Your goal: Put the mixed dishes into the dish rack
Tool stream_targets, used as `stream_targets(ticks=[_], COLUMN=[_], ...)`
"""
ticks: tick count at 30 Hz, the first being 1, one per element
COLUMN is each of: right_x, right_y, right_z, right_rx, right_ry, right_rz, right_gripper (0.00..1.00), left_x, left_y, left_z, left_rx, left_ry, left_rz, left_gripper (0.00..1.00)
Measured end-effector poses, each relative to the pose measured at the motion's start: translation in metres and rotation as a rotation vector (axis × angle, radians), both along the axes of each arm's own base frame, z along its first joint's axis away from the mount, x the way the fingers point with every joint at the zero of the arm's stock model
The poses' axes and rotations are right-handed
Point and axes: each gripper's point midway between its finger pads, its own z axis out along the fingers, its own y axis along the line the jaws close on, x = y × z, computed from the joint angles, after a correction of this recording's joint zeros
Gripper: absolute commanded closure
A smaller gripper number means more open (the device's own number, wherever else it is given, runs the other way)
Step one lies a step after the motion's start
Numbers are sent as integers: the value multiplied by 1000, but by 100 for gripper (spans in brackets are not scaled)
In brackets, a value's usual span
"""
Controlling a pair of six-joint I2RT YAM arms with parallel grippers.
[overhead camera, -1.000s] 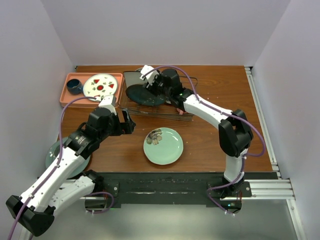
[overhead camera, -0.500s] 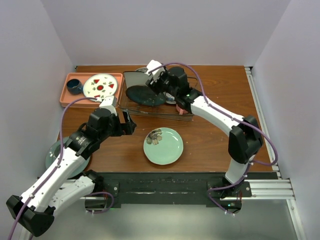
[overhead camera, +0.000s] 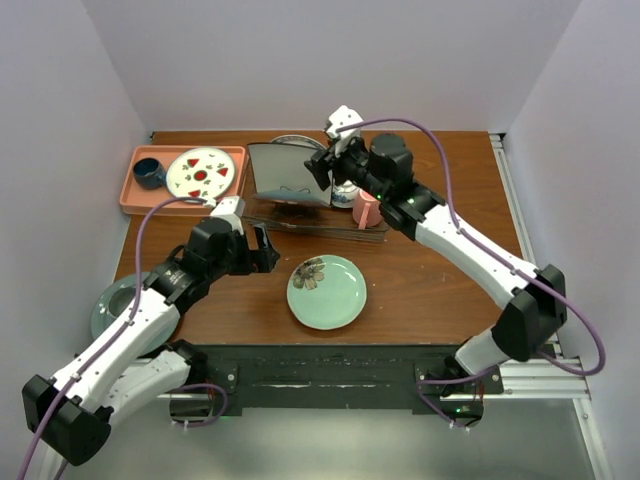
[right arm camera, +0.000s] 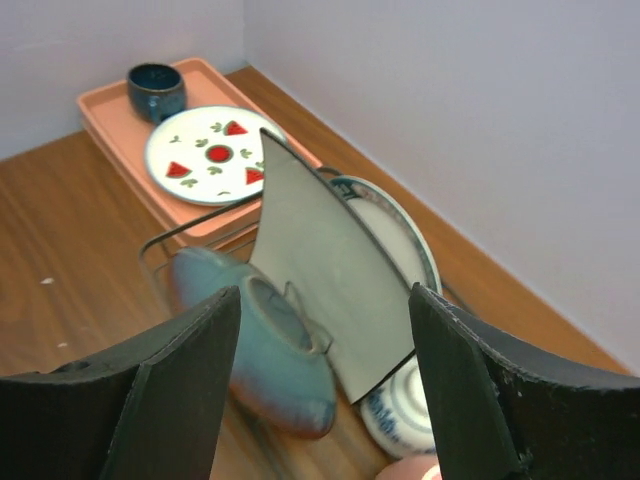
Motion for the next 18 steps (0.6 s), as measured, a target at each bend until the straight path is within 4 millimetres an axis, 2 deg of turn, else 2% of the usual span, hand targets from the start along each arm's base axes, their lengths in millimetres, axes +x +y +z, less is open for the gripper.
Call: stream_targets(ticks=[6,9,13,18], right_x=[-36,-54,-77,-108], right_y=[-18,-24,-36,-55], right_z=[-8,-18,-38,-76], right_rx=[105,137,174,197], right_ry=[135,206,312,468], right_rz=[-5,6,-7,-49], right_gripper=[28,28,29,30], left_x=[-2,-4,-7,-15], left_y=[-5,-9,-18,-32], left_z=[-22,-31,-48,-79], left_rx=[-1,-14,-34,-68], left_ry=[37,45,72,147], left_rz=[-26,-46,-84,-148], left_gripper=[0,5,17,30])
